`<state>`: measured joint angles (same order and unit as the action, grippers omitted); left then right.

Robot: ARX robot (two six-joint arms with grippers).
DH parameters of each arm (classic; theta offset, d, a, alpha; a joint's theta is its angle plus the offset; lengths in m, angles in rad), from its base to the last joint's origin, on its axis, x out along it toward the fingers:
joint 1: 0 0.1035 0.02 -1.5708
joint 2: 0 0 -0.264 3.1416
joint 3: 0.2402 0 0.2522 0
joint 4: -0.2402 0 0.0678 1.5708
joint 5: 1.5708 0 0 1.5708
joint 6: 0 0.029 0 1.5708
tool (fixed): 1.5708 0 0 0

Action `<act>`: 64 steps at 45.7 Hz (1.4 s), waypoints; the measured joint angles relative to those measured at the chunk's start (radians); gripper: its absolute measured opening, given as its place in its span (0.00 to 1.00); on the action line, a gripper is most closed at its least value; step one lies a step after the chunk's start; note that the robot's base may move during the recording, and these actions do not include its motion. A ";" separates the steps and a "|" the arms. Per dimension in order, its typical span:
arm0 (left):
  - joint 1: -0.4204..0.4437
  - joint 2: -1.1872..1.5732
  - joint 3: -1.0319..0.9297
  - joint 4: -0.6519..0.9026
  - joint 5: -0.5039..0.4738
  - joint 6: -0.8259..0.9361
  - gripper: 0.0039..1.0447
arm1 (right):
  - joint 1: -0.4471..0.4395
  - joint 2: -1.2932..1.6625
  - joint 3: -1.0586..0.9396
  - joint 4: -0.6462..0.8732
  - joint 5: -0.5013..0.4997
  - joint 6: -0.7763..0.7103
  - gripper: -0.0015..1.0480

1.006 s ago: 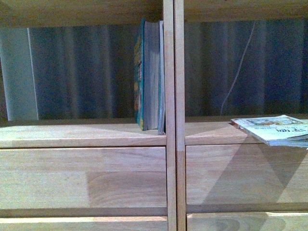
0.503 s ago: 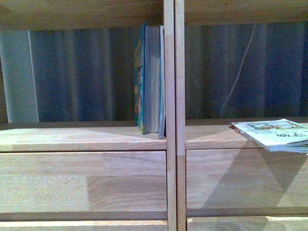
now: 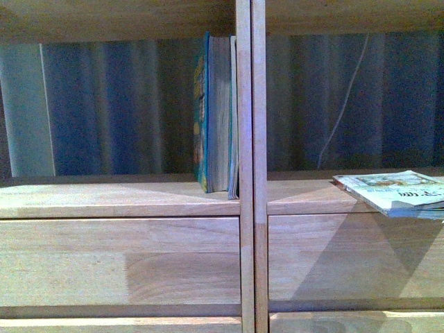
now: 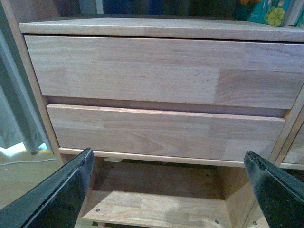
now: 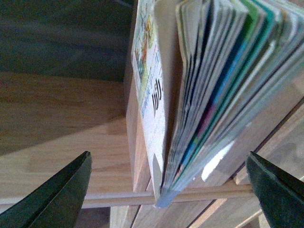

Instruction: Organize books on shelf

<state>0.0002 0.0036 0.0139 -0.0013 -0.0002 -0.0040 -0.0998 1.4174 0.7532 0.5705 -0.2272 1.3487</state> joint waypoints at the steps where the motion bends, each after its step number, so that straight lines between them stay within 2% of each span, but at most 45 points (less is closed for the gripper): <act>1: 0.000 0.000 0.000 0.000 0.000 0.000 0.93 | 0.000 0.007 0.009 -0.002 0.004 0.003 0.93; 7: 0.000 0.000 0.000 0.000 0.000 0.000 0.93 | 0.003 0.043 0.061 -0.011 0.045 0.026 0.93; 20: 0.000 0.000 0.000 0.000 0.000 0.000 0.93 | 0.027 0.101 0.116 -0.047 0.122 0.048 0.51; 31: 0.000 0.000 0.000 0.000 0.000 0.000 0.93 | 0.031 0.114 0.103 -0.016 0.135 0.059 0.23; 34: 0.000 0.000 0.000 0.000 0.000 0.000 0.93 | 0.022 0.111 0.080 0.012 0.127 0.071 0.10; 38: 0.000 0.000 0.000 0.000 0.000 0.000 0.93 | 0.007 0.090 0.048 0.034 0.098 0.073 0.07; 39: 0.012 0.010 0.001 -0.002 0.050 -0.006 0.93 | 0.000 0.075 0.031 0.043 0.086 0.074 0.07; 41: 0.080 0.055 0.008 0.012 0.239 -0.021 0.93 | -0.011 0.051 0.005 0.052 0.065 0.074 0.07; 44: 0.245 0.235 0.025 0.137 0.567 -0.054 0.93 | -0.029 -0.011 -0.042 0.077 0.023 0.077 0.07; 47: 0.347 0.402 0.053 0.280 0.742 -0.083 0.93 | -0.048 -0.072 -0.078 0.095 -0.027 0.087 0.07; 48: 0.366 0.448 0.064 0.322 0.771 -0.093 0.93 | -0.053 -0.091 -0.089 0.103 -0.042 0.093 0.07; 51: 0.415 0.630 0.119 0.477 0.790 -0.119 0.93 | -0.072 -0.175 -0.128 0.130 -0.093 0.101 0.07; 56: 0.431 0.772 0.169 0.586 0.785 -0.134 0.93 | -0.081 -0.249 -0.153 0.156 -0.142 0.103 0.07; 64: 0.428 1.015 0.295 0.740 0.719 -0.182 0.93 | -0.080 -0.356 -0.181 0.201 -0.213 0.100 0.07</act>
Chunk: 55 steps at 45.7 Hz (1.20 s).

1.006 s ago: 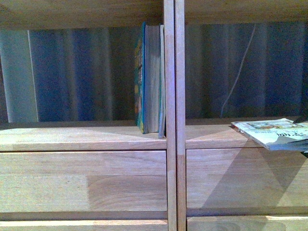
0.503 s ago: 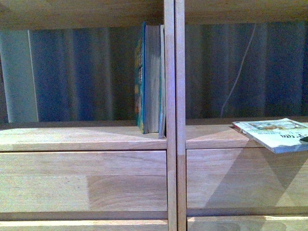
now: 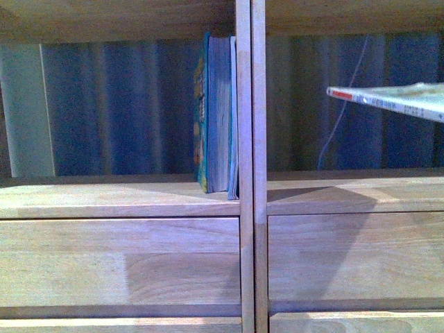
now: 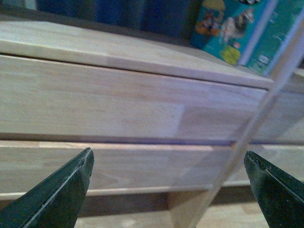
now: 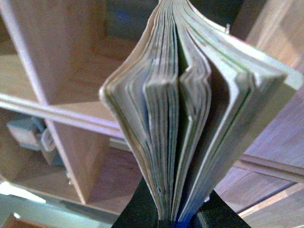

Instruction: Organize books on shelf

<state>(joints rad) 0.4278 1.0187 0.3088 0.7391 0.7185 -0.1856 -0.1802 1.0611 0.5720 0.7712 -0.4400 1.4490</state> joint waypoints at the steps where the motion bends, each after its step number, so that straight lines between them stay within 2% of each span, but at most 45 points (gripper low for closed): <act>1: -0.003 0.034 0.024 0.011 -0.014 -0.009 0.93 | 0.003 -0.012 -0.002 0.006 -0.007 -0.003 0.07; 5: -0.032 0.187 0.165 -0.014 -0.038 -0.082 0.93 | 0.029 -0.050 -0.006 0.046 -0.017 -0.028 0.07; 8: -0.062 0.273 0.263 -0.048 -0.018 -0.151 0.93 | 0.061 -0.063 -0.005 0.085 -0.024 -0.058 0.07; 13: -0.130 0.366 0.416 -0.070 0.069 -0.311 0.93 | 0.135 -0.073 0.006 0.128 -0.028 -0.135 0.07; 20: -0.242 0.410 0.542 0.013 0.183 -0.549 0.93 | 0.241 -0.039 0.033 0.232 0.002 -0.169 0.07; 27: -0.327 0.436 0.585 0.098 0.217 -0.715 0.93 | 0.321 0.039 0.079 0.272 0.059 -0.205 0.07; 39: -0.467 0.462 0.606 0.225 0.197 -0.967 0.93 | 0.467 0.220 0.148 0.330 0.169 -0.236 0.07; 55: -0.514 0.469 0.608 0.322 0.192 -1.054 0.93 | 0.649 0.254 0.179 0.337 0.225 -0.262 0.07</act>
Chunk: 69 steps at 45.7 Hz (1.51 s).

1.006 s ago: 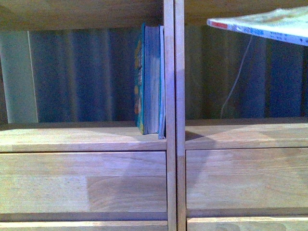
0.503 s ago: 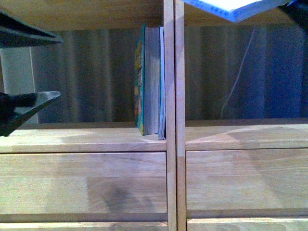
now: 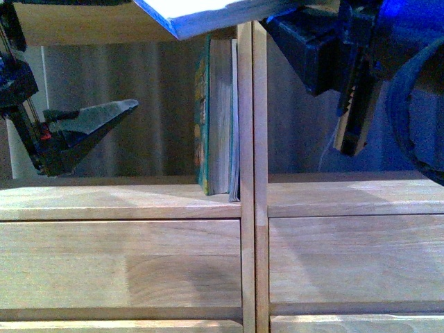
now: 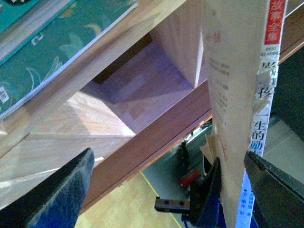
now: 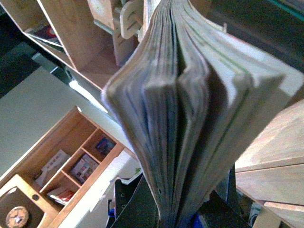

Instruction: Organize books on shelf

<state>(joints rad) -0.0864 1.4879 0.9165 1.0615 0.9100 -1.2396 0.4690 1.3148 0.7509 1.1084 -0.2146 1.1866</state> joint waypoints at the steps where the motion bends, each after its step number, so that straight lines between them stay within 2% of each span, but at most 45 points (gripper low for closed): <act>1: 0.001 0.000 0.000 0.013 0.000 -0.006 0.93 | 0.013 0.000 0.003 0.001 0.003 -0.004 0.07; 14: 0.010 0.010 -0.003 0.116 -0.003 -0.074 0.93 | 0.070 0.000 0.008 -0.005 0.046 -0.040 0.07; 29: 0.015 0.012 -0.031 0.213 0.025 -0.121 0.93 | 0.045 0.018 0.013 0.002 0.039 -0.026 0.07; 41: 0.008 0.012 -0.033 0.211 0.017 -0.131 0.93 | 0.052 0.022 0.008 0.002 0.037 -0.021 0.07; 61: -0.035 0.009 -0.032 0.159 -0.010 -0.093 0.93 | 0.166 0.030 -0.005 0.006 0.055 -0.024 0.07; 63: -0.042 0.005 -0.032 0.150 -0.014 -0.085 0.90 | 0.171 0.034 -0.005 0.006 0.057 -0.025 0.07; 69: -0.055 -0.013 -0.032 0.113 -0.029 -0.052 0.69 | 0.177 0.043 -0.008 0.006 0.065 -0.022 0.07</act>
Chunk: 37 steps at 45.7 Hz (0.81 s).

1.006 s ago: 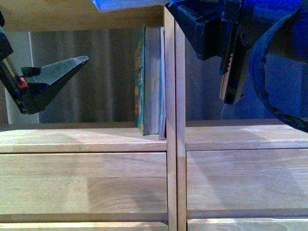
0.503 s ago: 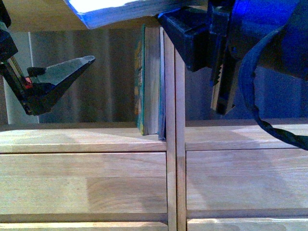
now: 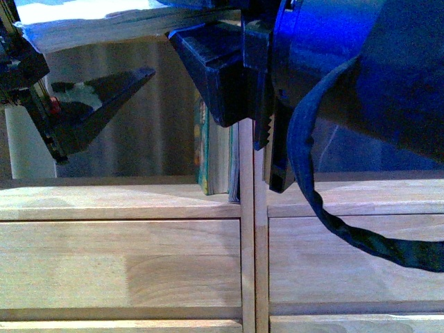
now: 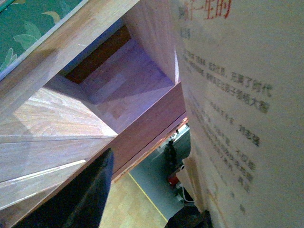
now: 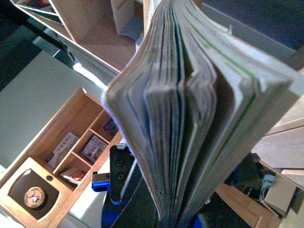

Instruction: Organize books on shelf

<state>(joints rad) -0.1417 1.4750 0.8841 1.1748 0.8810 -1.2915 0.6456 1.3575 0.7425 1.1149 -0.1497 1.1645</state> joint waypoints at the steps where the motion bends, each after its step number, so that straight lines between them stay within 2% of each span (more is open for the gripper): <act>1: -0.001 -0.002 0.000 0.000 -0.002 0.004 0.65 | 0.000 0.002 -0.002 0.000 0.001 0.002 0.07; 6: -0.002 -0.006 0.000 0.000 -0.007 0.009 0.55 | 0.000 0.003 -0.006 0.000 0.003 0.011 0.07; 10: -0.004 -0.011 0.000 -0.001 -0.010 0.009 0.42 | 0.000 0.004 -0.016 0.000 0.006 0.019 0.08; 15: -0.005 -0.016 0.000 -0.010 -0.022 0.025 0.31 | 0.000 0.005 -0.025 -0.001 0.008 0.032 0.21; 20: 0.003 -0.017 0.000 -0.021 -0.042 0.043 0.16 | 0.004 0.005 -0.042 0.001 0.004 0.051 0.37; 24: 0.017 -0.018 0.000 -0.026 -0.054 0.053 0.14 | 0.005 -0.005 -0.063 0.000 0.000 0.051 0.51; 37: 0.084 -0.039 0.000 -0.081 -0.110 0.148 0.14 | -0.040 -0.127 -0.151 -0.048 -0.051 0.036 0.79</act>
<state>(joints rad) -0.0582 1.4357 0.8841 1.0935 0.7712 -1.1439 0.6060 1.2301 0.5919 1.0664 -0.2005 1.2007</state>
